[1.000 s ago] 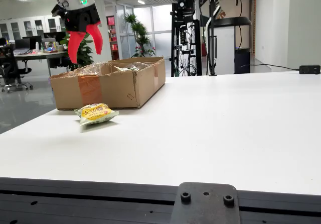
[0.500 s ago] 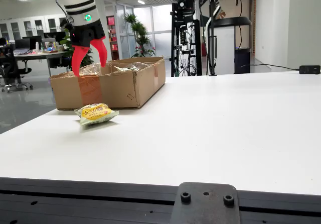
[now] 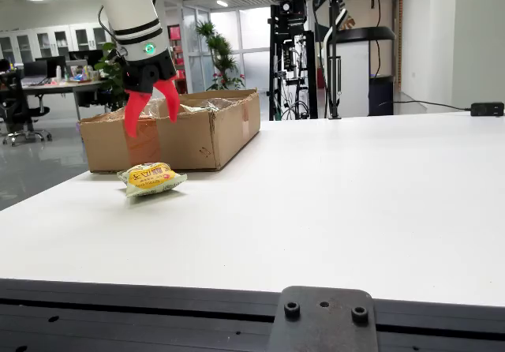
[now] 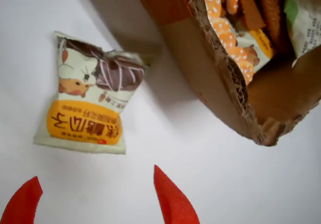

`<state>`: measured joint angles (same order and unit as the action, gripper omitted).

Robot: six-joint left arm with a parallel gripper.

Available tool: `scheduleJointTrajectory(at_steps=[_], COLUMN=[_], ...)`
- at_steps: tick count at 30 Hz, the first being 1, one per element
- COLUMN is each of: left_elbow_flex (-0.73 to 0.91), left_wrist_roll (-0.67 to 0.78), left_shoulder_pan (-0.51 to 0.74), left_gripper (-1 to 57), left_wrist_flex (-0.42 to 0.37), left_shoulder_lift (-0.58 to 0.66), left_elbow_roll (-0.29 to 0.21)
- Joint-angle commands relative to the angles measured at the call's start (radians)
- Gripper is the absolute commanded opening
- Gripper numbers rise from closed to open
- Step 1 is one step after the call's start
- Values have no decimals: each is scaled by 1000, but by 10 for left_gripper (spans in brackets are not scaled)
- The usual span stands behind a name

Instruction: Grasp a snack and put it in the bin.

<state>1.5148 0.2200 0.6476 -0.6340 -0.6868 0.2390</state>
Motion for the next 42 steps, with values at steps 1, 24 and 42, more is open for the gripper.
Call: scheduleJointTrajectory(at_steps=[1, 24, 42], left_elbow_flex=[1, 1, 7], left_wrist_roll=[-1, -59, -123], left_shoulder_pan=[4, -51, -25], left_gripper=[438, 465, 480], left_wrist_flex=[9, 63, 90], left_shoulder_lift=[-4, -16, -119], left_elbow_roll=[2, 6, 1])
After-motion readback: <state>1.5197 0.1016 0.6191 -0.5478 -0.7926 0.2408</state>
